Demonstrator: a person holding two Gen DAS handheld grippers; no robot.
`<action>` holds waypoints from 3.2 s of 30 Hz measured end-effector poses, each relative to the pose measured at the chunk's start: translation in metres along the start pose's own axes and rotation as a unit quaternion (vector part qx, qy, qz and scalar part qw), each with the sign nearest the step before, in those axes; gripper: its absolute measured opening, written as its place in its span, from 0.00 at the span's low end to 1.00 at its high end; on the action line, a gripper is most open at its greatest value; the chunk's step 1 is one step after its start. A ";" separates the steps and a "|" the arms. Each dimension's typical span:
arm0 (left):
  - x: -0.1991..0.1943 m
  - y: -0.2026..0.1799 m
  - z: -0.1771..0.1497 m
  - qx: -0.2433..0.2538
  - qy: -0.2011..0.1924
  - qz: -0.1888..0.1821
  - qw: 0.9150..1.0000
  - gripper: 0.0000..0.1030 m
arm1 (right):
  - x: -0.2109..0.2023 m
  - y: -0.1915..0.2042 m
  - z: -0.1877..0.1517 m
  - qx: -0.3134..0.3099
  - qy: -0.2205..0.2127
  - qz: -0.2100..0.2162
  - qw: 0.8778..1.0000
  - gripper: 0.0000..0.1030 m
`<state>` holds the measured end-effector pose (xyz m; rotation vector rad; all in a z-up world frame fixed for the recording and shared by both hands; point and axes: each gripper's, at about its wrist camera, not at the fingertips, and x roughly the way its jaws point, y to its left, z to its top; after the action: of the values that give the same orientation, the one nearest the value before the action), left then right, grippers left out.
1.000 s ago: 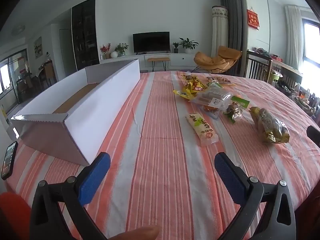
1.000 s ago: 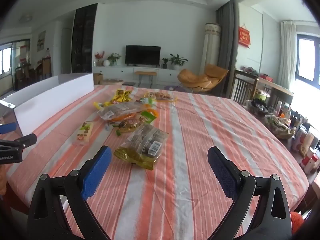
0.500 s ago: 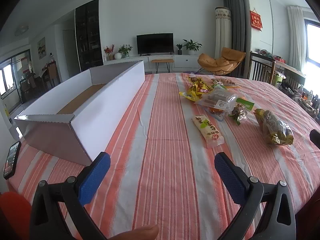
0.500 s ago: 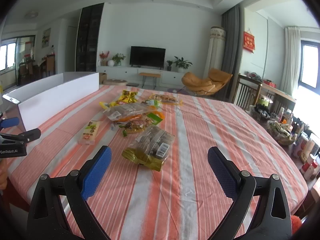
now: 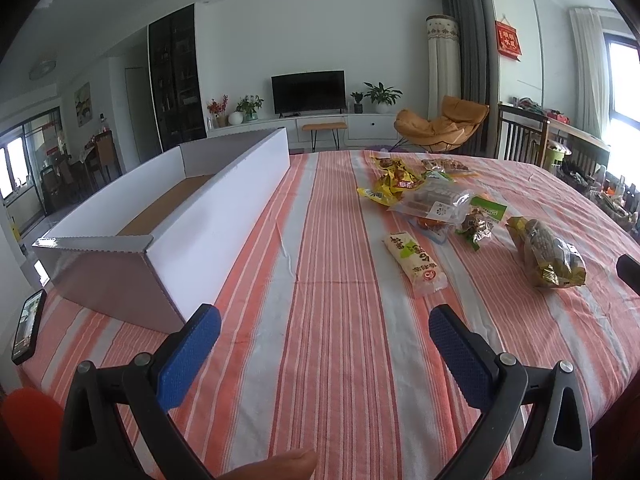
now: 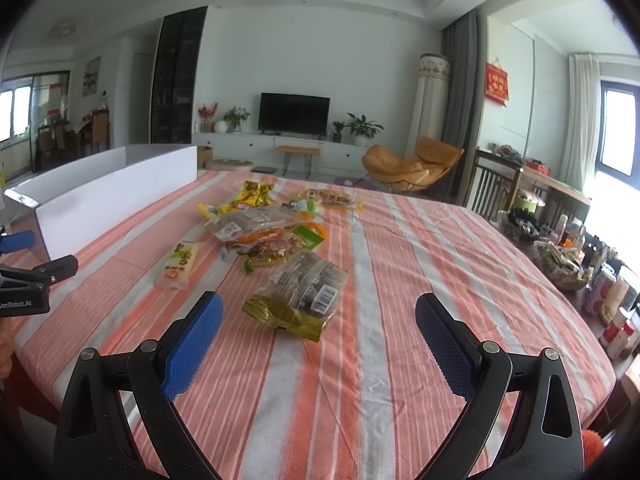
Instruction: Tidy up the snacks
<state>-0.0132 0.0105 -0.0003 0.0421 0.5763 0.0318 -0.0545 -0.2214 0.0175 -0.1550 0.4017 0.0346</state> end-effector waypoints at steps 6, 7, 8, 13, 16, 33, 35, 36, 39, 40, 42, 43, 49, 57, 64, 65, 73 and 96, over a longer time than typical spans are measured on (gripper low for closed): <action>0.000 -0.001 -0.001 0.003 0.001 0.000 1.000 1.00 | 0.000 0.001 -0.001 -0.002 0.001 0.001 1.000 0.96; 0.000 -0.001 -0.001 0.003 0.001 -0.001 1.000 1.00 | 0.000 0.001 -0.001 -0.003 0.002 0.001 1.000 0.96; 0.000 -0.002 -0.001 0.003 0.002 -0.001 1.000 1.00 | 0.001 0.002 -0.001 -0.003 0.003 0.001 1.000 0.96; 0.001 -0.003 -0.002 0.005 0.004 0.000 1.000 1.00 | 0.004 0.003 -0.001 -0.004 0.007 0.003 1.000 0.96; 0.001 -0.003 -0.003 0.005 0.004 0.000 1.000 1.00 | 0.004 0.004 -0.002 -0.005 0.008 0.004 1.000 0.96; 0.006 -0.004 -0.005 0.011 0.010 0.001 1.000 1.00 | 0.011 0.003 -0.008 -0.004 0.018 0.006 1.000 0.96; 0.006 -0.004 -0.006 0.011 0.011 0.001 1.000 1.00 | 0.011 0.003 -0.009 -0.004 0.019 0.006 1.000 0.96; 0.006 -0.004 -0.006 0.011 0.011 0.001 1.000 1.00 | 0.012 0.003 -0.009 -0.005 0.020 0.006 1.000 0.96; 0.007 -0.003 -0.006 0.011 0.012 0.001 1.000 1.00 | 0.012 0.003 -0.009 -0.005 0.023 0.007 1.000 0.96; 0.007 -0.003 -0.006 0.012 0.012 0.001 1.000 1.00 | 0.013 0.003 -0.009 -0.005 0.024 0.007 1.000 0.96; 0.007 -0.003 -0.006 0.012 0.012 0.002 1.000 1.00 | 0.013 0.003 -0.010 -0.005 0.025 0.008 1.000 0.96; 0.007 -0.003 -0.007 0.012 0.012 0.002 1.000 1.00 | 0.013 0.003 -0.010 -0.005 0.026 0.008 1.000 0.96; 0.008 -0.003 -0.006 0.013 0.013 0.002 1.000 1.00 | 0.013 0.004 -0.010 -0.004 0.025 0.008 1.000 0.96; 0.012 -0.003 -0.007 0.015 0.021 0.002 1.000 1.00 | 0.021 0.002 -0.015 0.004 0.044 0.016 0.999 0.96; 0.019 -0.005 -0.011 0.020 0.038 0.004 0.999 1.00 | 0.036 0.000 -0.025 0.018 0.094 0.040 0.995 0.96; 0.019 -0.005 -0.011 0.020 0.039 0.005 0.999 1.00 | 0.036 -0.001 -0.025 0.019 0.097 0.041 0.994 0.96; 0.029 -0.002 -0.015 0.015 0.059 0.005 0.998 1.00 | 0.038 -0.001 -0.026 0.022 0.110 0.045 0.993 0.96; 0.070 -0.026 0.012 0.004 0.169 -0.058 0.984 1.00 | 0.127 -0.034 -0.023 0.088 0.227 0.003 0.970 0.95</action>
<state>0.0529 -0.0130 -0.0293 0.0100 0.9175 -0.0789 0.0554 -0.2585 -0.0480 0.0175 0.8600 -0.0324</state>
